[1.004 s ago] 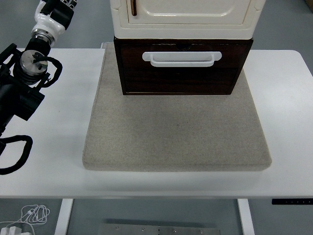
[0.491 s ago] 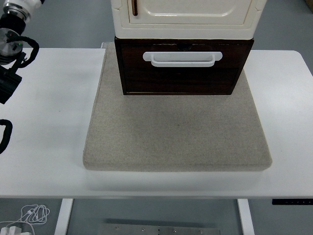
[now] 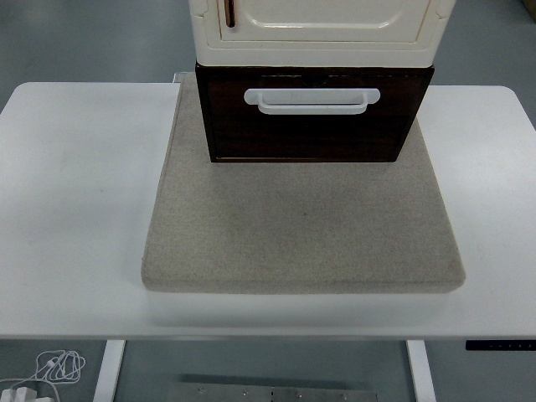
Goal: Open the drawer under the combination cabinet
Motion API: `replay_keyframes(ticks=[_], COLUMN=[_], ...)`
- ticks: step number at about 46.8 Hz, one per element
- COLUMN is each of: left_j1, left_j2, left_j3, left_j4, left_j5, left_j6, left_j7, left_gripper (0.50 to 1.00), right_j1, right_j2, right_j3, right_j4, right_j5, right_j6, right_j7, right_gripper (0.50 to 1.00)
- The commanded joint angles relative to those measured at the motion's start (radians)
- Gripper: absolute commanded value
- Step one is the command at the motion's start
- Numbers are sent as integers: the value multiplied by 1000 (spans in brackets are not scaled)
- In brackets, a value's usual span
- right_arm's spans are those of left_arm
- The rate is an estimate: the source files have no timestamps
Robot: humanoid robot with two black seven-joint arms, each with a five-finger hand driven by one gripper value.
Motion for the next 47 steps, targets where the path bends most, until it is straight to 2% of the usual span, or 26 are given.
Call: replay_keyframes(ticks=[1, 6, 13, 22, 35, 47], left_j1=[-28, -55, -77, -174, -292, -339], left_j2=[11, 14, 37, 57, 57, 57], left_j3=[0, 0, 8, 199, 359, 466], left_j4=[-40, -100, -221, -336, -448, -576], left_j5=[60, 141, 175, 171, 172, 175], left_j6=[-6, -11, -11, 2, 3, 0], left_j7=[0, 0, 8, 5, 7, 7], left_gripper=[1000, 1000, 1000, 1000, 1000, 1000], right_j1=[0, 0, 0, 0, 0, 0], right_j2=[0, 0, 0, 0, 0, 0], right_j3=[-1, 0, 0, 0, -1, 0], right_j4=[0, 0, 0, 0, 0, 0], right_j5=[0, 0, 0, 0, 0, 0], right_j6=[0, 0, 0, 0, 0, 0], right_j7=[0, 0, 0, 0, 0, 0], right_gripper=[928, 928, 928, 928, 928, 928])
